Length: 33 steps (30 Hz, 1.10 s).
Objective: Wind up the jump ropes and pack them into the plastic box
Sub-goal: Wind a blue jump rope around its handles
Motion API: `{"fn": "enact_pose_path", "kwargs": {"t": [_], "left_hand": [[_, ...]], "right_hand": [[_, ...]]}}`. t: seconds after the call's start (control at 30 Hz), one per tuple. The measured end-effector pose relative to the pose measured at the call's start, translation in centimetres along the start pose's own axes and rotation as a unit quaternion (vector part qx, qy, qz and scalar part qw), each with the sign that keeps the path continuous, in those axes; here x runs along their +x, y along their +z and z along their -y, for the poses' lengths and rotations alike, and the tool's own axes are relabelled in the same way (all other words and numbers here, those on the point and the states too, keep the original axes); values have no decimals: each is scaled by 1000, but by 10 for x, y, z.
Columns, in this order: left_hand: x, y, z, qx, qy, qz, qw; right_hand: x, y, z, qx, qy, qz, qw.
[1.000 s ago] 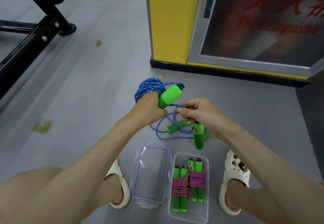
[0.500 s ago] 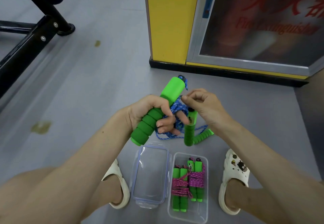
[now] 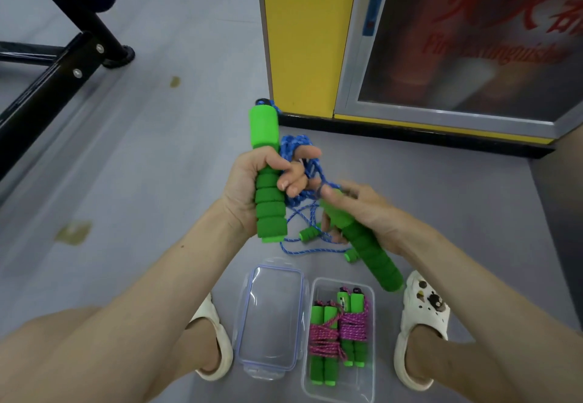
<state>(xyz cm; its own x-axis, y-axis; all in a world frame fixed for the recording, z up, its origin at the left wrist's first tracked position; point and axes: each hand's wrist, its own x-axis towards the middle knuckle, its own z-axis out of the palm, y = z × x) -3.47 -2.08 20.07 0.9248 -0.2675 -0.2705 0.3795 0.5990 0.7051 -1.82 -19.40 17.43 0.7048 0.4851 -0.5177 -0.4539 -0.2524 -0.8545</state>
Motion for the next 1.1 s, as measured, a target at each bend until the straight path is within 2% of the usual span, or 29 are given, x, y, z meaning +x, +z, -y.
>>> {"fn": "enact_pose_path", "kwargs": {"t": [0.03,0.1,0.27,0.4,0.57,0.7,0.9,1.0,1.1], "left_hand": [[1,-1,-3,-14,13,-16,1000],[3,-4,-6,-25,17,-29,999],[2,6,12,25,-19,-27,999],[3,11,22,-20,-48,-19,998],[5,20,26,-80,-79,-1,994],[10,27,28,-61,-112,-17,992],[19,26,24,11,-226,-45,973],[21,19,19,150,-274,-90,946],[23,2,21,350,-256,-155,888]], "right_hand": [[-2,1,-2,0,18,15,1000],[-2,4,-5,68,47,12,997],[2,1,1,261,70,-78,960],[3,5,-5,317,80,-26,945],[2,5,-12,371,64,-5,926],[2,-4,-18,337,35,-13,941],[4,-14,-22,259,23,-127,957],[0,-20,-18,171,19,-208,963],[-1,-38,-16,140,32,-285,948]]}}
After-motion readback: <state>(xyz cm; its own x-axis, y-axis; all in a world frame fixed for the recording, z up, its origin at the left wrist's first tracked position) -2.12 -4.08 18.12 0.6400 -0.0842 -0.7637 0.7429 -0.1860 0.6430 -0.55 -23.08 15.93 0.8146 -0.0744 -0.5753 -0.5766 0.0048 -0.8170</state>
